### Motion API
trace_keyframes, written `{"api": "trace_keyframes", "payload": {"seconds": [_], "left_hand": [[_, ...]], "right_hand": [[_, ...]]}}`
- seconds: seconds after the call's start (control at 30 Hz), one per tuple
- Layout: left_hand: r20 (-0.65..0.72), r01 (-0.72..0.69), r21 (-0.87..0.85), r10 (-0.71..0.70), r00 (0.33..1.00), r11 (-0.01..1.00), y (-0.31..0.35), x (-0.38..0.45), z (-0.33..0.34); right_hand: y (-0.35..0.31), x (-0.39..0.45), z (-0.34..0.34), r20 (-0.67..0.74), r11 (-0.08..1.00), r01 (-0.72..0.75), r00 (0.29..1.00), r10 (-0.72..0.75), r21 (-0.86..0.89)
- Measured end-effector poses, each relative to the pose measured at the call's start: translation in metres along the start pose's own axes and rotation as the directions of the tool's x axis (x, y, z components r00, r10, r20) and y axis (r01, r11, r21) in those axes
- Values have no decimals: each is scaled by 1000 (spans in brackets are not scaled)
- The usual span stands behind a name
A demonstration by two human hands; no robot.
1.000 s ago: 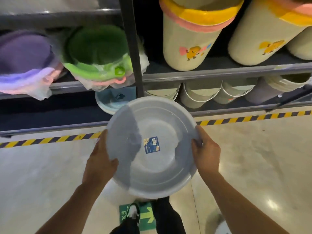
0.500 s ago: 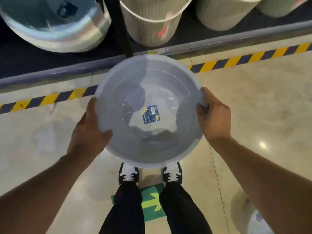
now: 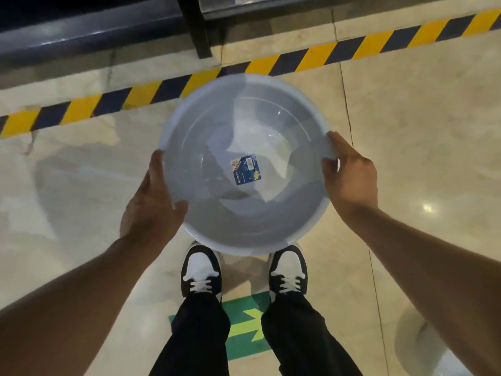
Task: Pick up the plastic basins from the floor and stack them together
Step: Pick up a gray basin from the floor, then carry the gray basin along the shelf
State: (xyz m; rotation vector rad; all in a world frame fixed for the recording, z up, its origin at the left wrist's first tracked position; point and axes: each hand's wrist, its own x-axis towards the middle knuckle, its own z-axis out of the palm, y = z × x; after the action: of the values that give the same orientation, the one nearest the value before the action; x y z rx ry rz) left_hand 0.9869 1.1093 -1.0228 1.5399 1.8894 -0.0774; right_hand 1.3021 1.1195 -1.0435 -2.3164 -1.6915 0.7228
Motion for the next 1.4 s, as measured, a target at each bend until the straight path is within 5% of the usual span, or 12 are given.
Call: {"api": "trace_keyframes", "payload": {"seconds": [0.23,0.33,0.57,0.87,1.13,1.4], "left_hand": [[141,55,125,-73,987,991,-2,2,-5],[96,-14,254,-10,995,967,16,2,-25],[74,-264,304,253,965,916,129,-51,-81],[238,-678,351,638,732,647,290,-149,-108],[429,-866,457,802,416,205,415,-246,-32],[579,-913,403,788,207,-57,481,-354,106]], "right_hand": [[4,2,4,251,999,-29,967,36,-31],[0,0,-16,304,997,-20,952,42,-75],[-17,-46,-115,32,968,9,999,-1,-253],[32,-170,-263,-219,909,-301,945,244,-288],[143,-376,-340,-378,671,-715,687,621,-198],[245,-559,-309,-317,339,-938,343,884,-70]]}}
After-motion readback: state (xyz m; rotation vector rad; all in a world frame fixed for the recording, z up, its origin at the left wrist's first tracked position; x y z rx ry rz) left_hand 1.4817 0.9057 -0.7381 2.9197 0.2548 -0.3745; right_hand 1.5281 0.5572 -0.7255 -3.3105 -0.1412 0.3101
